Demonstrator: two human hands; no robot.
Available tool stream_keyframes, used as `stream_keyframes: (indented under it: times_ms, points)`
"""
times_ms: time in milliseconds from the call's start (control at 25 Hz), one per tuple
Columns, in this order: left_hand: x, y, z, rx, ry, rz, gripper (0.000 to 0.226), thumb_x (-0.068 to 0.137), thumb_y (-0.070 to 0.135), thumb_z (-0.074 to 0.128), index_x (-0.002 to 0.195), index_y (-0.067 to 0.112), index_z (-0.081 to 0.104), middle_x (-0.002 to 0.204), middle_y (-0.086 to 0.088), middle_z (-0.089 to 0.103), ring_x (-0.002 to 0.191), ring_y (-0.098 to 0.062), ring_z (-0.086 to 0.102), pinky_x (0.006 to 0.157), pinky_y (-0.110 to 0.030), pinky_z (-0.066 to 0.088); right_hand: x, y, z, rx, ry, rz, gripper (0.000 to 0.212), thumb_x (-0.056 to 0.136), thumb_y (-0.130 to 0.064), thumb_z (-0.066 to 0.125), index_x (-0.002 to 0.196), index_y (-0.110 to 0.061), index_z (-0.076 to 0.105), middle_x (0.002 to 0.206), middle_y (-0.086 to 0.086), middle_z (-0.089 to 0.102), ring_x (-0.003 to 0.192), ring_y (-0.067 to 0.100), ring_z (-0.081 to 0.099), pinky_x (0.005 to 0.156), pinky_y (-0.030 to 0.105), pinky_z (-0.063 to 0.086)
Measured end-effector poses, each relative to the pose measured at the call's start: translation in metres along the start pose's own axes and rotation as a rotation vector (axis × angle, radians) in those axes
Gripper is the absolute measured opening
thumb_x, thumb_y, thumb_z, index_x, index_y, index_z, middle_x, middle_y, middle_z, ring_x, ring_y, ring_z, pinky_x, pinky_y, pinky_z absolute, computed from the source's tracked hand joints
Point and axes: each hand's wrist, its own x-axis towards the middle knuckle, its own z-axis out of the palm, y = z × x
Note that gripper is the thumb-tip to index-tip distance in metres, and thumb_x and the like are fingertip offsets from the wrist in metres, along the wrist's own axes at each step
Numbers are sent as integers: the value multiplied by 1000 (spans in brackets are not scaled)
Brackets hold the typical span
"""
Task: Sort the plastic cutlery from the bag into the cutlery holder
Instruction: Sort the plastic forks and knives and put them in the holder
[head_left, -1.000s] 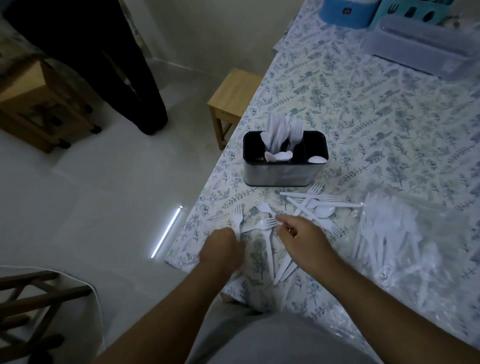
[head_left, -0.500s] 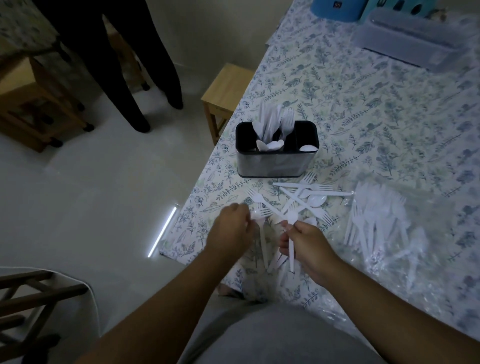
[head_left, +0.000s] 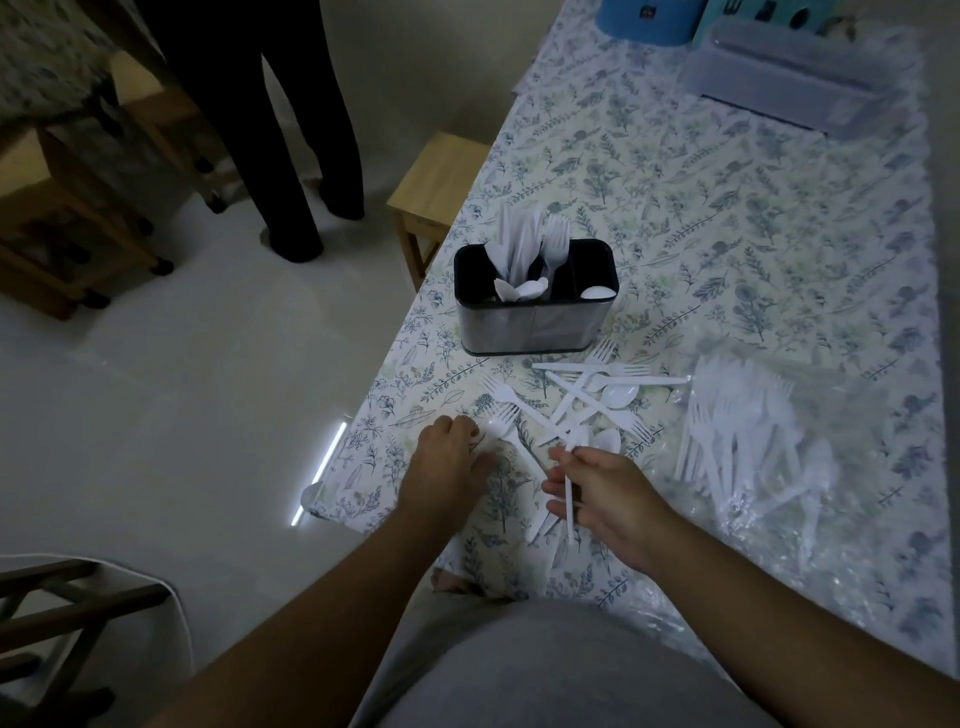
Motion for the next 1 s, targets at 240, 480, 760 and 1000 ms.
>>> stream_keyframes:
  times_ms: [240, 480, 760, 1000]
  points:
    - [19, 12, 4, 178, -36, 40, 17, 100, 22, 55, 100, 5, 61, 97, -13, 63, 86, -25, 56, 67, -30, 38, -3, 3, 3, -10, -35, -1, 16, 101, -15, 60, 106, -5, 71, 96, 13, 66, 91, 25, 69, 87, 45, 61]
    - [5, 25, -10, -163, 28, -163, 20, 102, 20, 53, 90, 10, 66, 77, 0, 63, 68, -13, 56, 57, -23, 41, -3, -2, 0, 41, -32, -45, 16, 101, -15, 60, 103, -3, 72, 98, 16, 64, 91, 26, 68, 90, 49, 60]
    - [-17, 64, 1, -647, -161, -294, 25, 100, 21, 56, 89, 10, 76, 77, -5, 74, 73, -20, 72, 70, -32, 60, -5, 3, 1, 67, -190, -87, 25, 104, -12, 52, 109, 2, 72, 105, 22, 76, 96, 30, 75, 87, 43, 60]
    - [-12, 64, 9, -95, -57, 260, 33, 93, 21, 43, 79, 2, 67, 73, -12, 57, 63, -21, 51, 55, -32, 43, -2, 5, -8, 17, -142, -120, 25, 103, -12, 54, 102, 4, 73, 102, 31, 70, 92, 38, 70, 89, 49, 59]
